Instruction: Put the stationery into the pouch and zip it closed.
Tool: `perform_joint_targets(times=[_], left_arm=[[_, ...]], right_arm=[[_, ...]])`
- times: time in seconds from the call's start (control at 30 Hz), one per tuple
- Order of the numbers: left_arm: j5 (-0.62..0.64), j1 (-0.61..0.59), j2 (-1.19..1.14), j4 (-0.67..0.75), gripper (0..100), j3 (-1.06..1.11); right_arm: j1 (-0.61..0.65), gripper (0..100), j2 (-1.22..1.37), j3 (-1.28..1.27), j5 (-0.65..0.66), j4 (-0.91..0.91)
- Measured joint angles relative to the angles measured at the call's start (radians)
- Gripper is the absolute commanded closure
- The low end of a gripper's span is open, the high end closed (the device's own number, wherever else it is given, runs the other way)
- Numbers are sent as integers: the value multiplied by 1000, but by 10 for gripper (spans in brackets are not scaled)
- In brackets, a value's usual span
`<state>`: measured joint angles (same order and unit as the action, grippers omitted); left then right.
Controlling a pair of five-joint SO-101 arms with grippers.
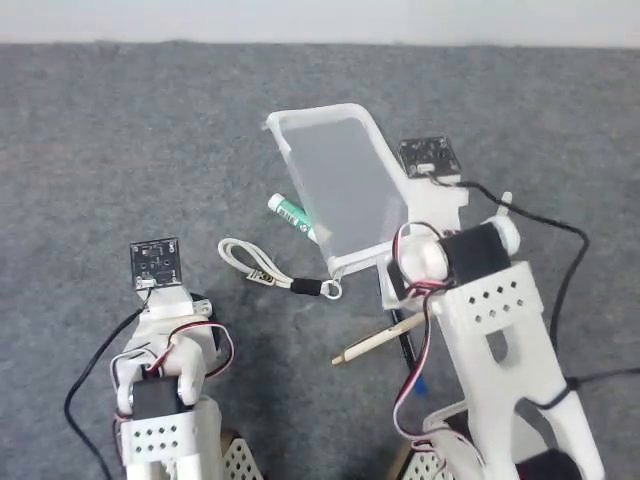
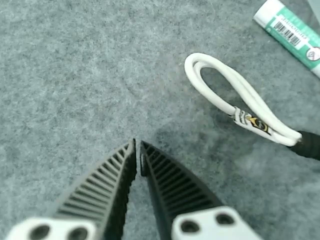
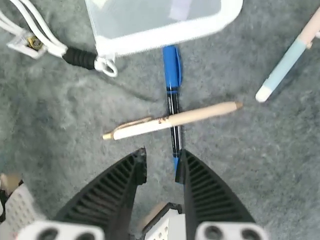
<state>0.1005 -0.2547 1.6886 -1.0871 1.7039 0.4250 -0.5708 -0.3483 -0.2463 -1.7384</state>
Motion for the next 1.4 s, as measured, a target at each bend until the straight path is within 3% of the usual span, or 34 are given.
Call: perform_joint_targets(times=[0.3, 0.57, 0.83, 1.1, 1.4], left_arm=[[0, 0, 0, 0, 987, 0], [0, 0, 0, 0, 987, 0], [0, 0, 0, 0, 987, 0], [0, 0, 0, 0, 987, 0], [0, 0, 0, 0, 987, 0]], right_arm=[[26, 897, -146, -144, 0, 84], [230, 893, -189, -318, -71, 252], [411, 892, -181, -470, -150, 603], [428, 889, 138, -358, -288, 677], [428, 719, 500, -110, -437, 597]])
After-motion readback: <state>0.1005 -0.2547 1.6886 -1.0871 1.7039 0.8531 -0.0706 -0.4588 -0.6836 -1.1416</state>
